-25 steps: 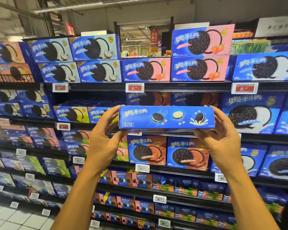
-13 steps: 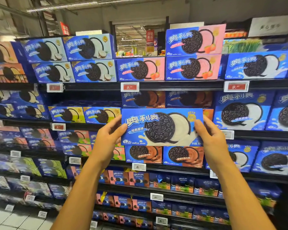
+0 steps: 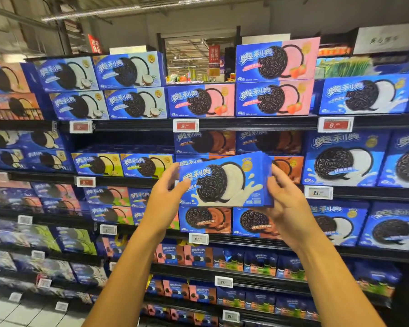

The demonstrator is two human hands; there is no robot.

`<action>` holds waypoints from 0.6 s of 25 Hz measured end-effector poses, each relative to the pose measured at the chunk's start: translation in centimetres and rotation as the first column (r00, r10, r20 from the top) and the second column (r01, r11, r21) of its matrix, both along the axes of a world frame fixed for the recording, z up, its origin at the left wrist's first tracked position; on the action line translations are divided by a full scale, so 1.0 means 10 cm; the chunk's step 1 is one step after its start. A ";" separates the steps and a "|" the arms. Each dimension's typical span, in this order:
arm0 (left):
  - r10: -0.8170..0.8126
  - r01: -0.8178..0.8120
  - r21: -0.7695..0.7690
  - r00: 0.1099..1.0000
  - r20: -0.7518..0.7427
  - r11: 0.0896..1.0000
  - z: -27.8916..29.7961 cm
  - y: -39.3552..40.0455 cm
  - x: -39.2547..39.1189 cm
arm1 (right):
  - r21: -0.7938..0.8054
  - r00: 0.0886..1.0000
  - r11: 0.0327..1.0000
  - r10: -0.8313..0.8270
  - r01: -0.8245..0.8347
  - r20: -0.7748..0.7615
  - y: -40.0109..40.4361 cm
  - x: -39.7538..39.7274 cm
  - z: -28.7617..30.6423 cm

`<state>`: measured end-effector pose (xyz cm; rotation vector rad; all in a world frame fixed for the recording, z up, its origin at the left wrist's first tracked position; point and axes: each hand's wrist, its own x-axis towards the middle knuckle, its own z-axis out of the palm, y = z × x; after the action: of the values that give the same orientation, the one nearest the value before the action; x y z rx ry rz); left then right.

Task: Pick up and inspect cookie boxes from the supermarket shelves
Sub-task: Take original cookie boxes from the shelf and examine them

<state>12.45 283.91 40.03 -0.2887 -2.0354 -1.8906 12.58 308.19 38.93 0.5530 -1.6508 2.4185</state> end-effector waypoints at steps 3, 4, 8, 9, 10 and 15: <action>-0.284 0.290 -0.049 0.954 0.096 0.956 0.08 0.31 0.13 | 0.083 0.990 0.990 -0.110 0.117 -0.084 -0.26 0.04 0.03; -0.316 0.324 -0.037 0.938 0.142 0.945 0.10 0.40 0.15 | 0.120 0.984 0.984 -0.116 0.132 -0.132 -0.35 0.06 0.04; -0.294 0.294 0.045 0.956 0.003 0.955 0.02 0.42 0.17 | 0.250 0.984 0.968 0.014 0.032 -0.178 -0.52 0.09 0.08; -0.291 0.286 0.178 0.957 0.001 0.941 -0.02 0.35 0.15 | 0.279 0.984 0.960 0.027 0.022 -0.174 -0.49 0.08 0.09; -0.324 0.306 0.318 0.946 0.004 0.897 -0.07 0.26 0.15 | 0.301 0.984 0.953 0.014 0.040 -0.176 -0.45 0.07 0.09; -0.484 0.462 0.635 0.861 -0.154 0.619 -0.25 0.03 0.02 | 0.197 0.901 0.881 -0.403 0.430 -0.163 -0.20 -0.04 0.06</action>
<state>12.68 284.25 37.50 -0.6545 -1.2207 -2.8095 12.13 306.24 39.55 0.3158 -1.7918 1.8696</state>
